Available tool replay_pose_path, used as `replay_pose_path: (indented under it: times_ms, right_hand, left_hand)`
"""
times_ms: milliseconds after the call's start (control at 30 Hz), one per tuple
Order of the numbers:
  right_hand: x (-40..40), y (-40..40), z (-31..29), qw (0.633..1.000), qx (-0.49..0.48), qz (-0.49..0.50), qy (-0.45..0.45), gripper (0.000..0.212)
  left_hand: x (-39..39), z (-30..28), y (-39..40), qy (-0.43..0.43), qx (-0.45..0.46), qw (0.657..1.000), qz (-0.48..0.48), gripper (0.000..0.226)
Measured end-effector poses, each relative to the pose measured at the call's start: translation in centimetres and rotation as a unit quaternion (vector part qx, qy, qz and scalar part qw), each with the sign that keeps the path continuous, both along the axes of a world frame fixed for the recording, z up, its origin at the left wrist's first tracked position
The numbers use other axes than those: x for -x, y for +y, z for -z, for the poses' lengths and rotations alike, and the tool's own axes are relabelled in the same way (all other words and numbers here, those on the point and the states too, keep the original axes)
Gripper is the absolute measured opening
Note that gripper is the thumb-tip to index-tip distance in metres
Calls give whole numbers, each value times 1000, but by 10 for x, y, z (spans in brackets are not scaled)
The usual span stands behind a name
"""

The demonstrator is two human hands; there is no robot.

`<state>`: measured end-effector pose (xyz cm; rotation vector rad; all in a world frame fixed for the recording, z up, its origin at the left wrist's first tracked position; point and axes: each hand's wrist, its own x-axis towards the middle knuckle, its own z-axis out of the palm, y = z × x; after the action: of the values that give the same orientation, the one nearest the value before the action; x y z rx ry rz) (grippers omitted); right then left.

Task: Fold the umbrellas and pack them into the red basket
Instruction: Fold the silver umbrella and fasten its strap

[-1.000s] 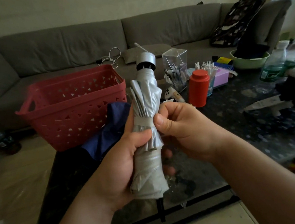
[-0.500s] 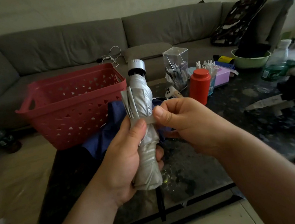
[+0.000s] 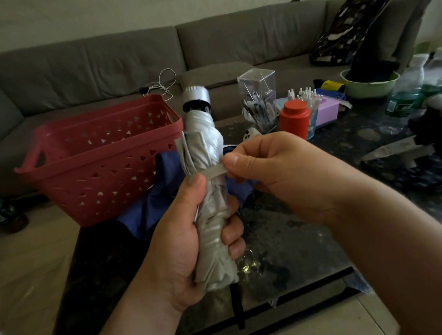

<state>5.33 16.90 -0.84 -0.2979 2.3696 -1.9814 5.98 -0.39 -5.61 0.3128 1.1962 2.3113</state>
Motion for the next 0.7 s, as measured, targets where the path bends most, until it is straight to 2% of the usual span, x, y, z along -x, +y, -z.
replay_pose_path:
  times_ms: [200, 367, 533, 700]
  right_hand:
    - [-2, -2, 2, 999, -43, 17, 23, 27]
    - [-8, -12, 8, 1000, -8, 1, 21, 27]
    - [-7, -18, 8, 997, -28, 35, 58, 29]
    - [-5, -18, 13, 999, -16, 15, 36, 30]
  left_hand:
    - [2, 1, -2, 5, -24, 1000, -3, 38]
    - [5, -1, -10, -3, -75, 995, 58, 41]
    - [6, 1, -11, -8, -65, 995, 70, 42]
    - [4, 0, -10, -9, -61, 996, 68, 41]
